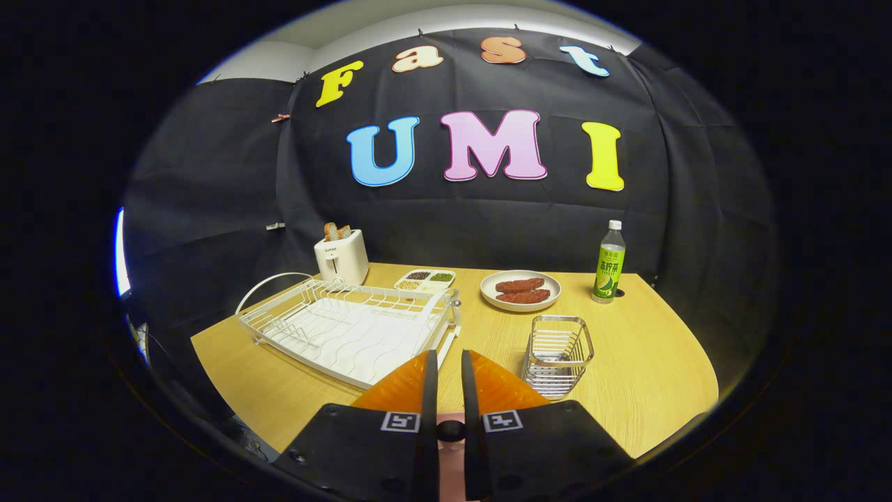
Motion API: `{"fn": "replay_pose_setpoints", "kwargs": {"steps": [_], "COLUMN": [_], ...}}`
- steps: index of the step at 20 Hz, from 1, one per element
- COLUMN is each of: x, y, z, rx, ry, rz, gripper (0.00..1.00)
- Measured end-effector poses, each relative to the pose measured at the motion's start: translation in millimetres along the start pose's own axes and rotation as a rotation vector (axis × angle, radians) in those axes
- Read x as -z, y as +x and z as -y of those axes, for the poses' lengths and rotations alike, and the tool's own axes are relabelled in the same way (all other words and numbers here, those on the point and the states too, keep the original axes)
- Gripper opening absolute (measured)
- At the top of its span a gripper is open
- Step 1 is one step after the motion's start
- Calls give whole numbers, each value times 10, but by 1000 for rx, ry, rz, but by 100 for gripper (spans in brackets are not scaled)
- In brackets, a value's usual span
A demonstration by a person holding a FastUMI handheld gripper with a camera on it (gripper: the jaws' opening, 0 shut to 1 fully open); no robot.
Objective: Take the plate from the dish rack, then take the spoon from the basket and place it into the plate.
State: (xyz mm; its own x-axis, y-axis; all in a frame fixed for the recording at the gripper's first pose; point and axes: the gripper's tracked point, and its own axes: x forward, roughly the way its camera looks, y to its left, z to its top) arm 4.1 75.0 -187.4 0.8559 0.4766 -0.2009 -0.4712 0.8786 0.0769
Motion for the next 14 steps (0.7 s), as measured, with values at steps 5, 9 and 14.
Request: {"fn": "replay_pose_setpoints", "kwargs": {"steps": [5, 9, 14], "x": [208, 453, 524], "y": [-161, -162, -140], "z": [12, 40, 118], "rx": [-25, -47, -80], "ry": [20, 32, 35], "rz": [-59, -137, -194], "gripper": [18, 18, 23]}}
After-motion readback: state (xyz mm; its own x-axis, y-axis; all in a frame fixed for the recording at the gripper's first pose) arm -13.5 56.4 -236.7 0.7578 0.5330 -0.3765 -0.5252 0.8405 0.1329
